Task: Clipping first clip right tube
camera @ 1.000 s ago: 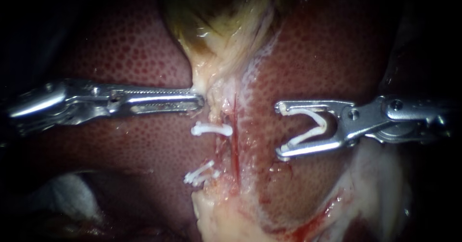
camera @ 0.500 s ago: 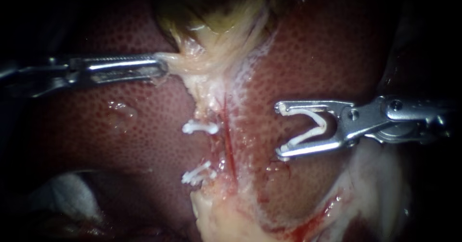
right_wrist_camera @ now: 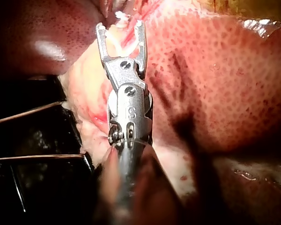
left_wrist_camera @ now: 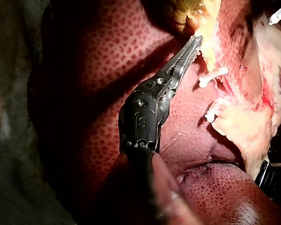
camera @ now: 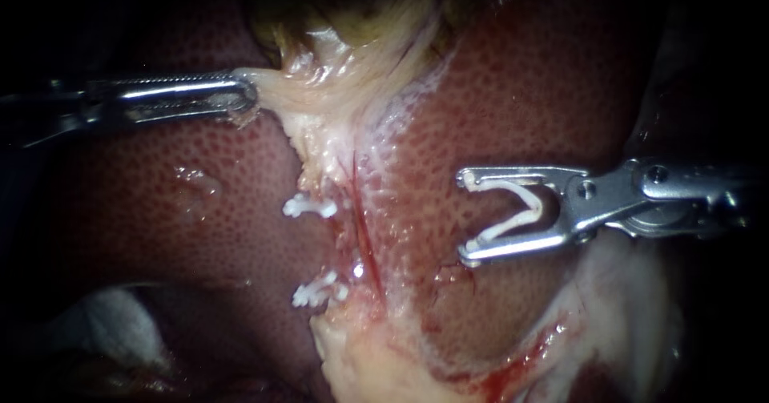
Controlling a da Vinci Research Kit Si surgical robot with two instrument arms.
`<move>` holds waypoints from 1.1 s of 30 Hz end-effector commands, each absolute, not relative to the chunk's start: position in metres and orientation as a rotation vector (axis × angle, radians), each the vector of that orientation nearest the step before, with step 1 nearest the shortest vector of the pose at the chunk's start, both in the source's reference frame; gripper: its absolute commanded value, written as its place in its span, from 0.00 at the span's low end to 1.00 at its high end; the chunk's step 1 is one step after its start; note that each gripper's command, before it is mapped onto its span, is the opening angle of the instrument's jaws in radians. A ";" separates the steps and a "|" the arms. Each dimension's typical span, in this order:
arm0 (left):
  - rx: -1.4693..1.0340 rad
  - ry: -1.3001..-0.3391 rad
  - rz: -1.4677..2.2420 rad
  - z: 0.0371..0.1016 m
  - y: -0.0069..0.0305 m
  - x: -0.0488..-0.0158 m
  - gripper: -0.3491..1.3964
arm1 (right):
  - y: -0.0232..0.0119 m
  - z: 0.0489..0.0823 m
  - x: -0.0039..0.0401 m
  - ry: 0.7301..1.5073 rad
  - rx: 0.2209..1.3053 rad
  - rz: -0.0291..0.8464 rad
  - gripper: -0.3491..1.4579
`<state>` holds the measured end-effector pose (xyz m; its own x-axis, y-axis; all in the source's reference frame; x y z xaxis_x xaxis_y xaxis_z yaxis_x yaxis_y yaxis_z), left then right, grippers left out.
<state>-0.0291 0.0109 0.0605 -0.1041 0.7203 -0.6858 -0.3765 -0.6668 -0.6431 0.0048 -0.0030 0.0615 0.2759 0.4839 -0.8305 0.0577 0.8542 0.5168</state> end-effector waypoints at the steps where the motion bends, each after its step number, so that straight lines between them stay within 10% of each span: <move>1: -1.413 -0.397 1.858 0.0605 0.0109 -0.0291 0.00 | -0.0033 0.0619 0.0050 1.272 0.501 0.301 0.47; 33: -1.412 -0.393 1.858 0.0603 0.0106 -0.0293 0.00 | -0.0117 0.0801 0.0136 1.097 0.659 0.386 0.46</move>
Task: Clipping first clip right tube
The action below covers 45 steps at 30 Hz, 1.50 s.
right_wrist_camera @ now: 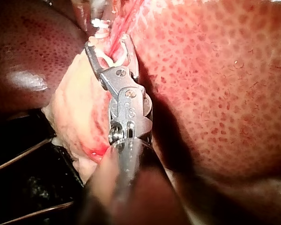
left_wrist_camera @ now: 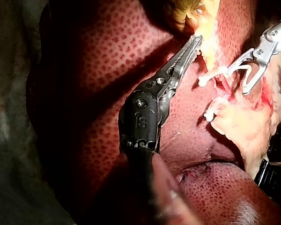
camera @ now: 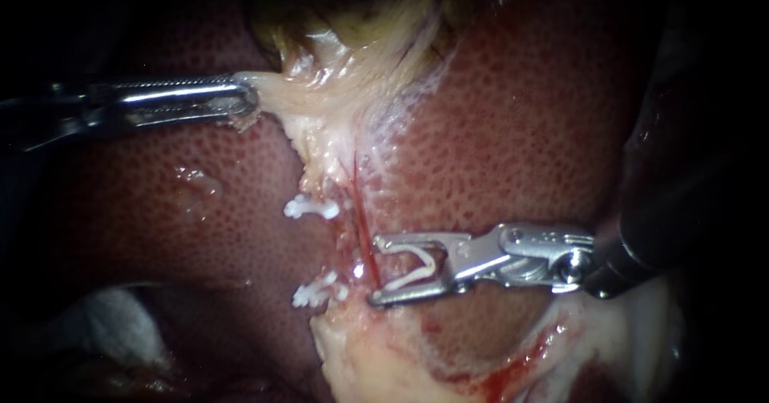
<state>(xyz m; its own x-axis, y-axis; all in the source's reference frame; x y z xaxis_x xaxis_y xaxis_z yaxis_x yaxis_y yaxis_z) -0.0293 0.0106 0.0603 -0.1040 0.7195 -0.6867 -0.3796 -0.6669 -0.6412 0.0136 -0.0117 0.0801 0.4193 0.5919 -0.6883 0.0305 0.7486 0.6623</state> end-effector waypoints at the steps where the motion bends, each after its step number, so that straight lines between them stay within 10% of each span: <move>1: -1.412 -0.393 1.858 0.0603 0.0106 -0.0293 0.00 | -0.0119 0.0802 0.0138 1.095 0.669 0.388 0.46; 20: -1.411 -0.392 1.858 0.0603 0.0105 -0.0293 0.00 | -0.0132 0.0817 0.0167 1.093 0.757 0.381 0.44; 37: -1.411 -0.391 1.858 0.0604 0.0104 -0.0293 0.00 | -0.0118 0.0828 0.0147 1.066 0.820 0.441 0.00; 45: -1.411 -0.391 1.858 0.0604 0.0104 -0.0293 0.00 | -0.0113 0.0828 0.0147 1.039 0.830 0.452 0.00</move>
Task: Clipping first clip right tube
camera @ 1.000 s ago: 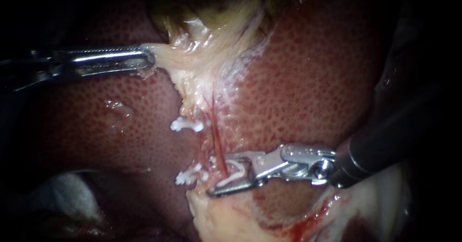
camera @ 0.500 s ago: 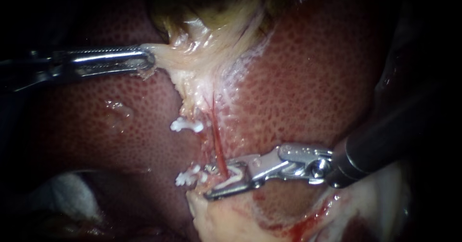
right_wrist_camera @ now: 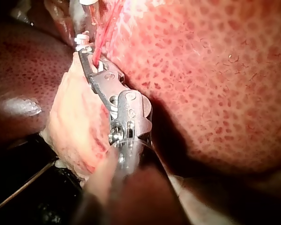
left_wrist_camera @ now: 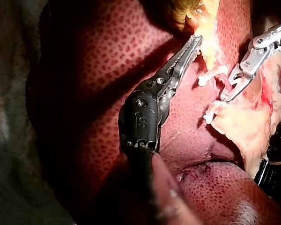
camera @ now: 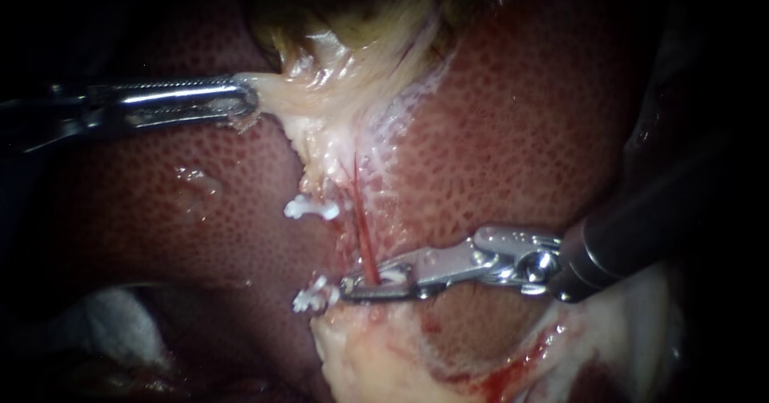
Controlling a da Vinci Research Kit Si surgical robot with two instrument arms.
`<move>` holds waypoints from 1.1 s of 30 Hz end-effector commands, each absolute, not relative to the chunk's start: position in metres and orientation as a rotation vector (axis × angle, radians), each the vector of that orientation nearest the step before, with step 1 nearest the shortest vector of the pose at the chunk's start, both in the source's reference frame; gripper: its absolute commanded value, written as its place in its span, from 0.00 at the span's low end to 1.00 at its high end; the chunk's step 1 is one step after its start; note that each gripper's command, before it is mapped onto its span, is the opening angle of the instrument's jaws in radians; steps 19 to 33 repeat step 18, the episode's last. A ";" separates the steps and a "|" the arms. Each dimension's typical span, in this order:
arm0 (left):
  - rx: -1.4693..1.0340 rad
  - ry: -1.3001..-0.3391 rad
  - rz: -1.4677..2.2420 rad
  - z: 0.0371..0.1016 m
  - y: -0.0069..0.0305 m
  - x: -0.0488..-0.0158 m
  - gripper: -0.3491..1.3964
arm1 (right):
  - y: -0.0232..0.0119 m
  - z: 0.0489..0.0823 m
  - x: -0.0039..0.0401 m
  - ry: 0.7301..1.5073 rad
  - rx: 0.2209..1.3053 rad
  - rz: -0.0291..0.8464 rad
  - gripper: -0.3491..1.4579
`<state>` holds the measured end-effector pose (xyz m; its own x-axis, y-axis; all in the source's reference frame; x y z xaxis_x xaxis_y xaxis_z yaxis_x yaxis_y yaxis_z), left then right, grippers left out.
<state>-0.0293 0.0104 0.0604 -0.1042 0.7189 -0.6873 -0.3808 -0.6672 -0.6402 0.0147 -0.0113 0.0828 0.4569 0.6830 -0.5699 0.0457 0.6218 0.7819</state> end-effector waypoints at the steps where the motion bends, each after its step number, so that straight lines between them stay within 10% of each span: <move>1: -1.411 -0.391 1.858 0.0604 0.0104 -0.0293 0.00 | -0.0114 0.0828 0.0147 1.037 0.833 0.457 0.00; 33: -1.411 -0.391 1.858 0.0604 0.0104 -0.0293 0.00 | -0.0116 0.0829 0.0147 1.022 0.852 0.460 0.00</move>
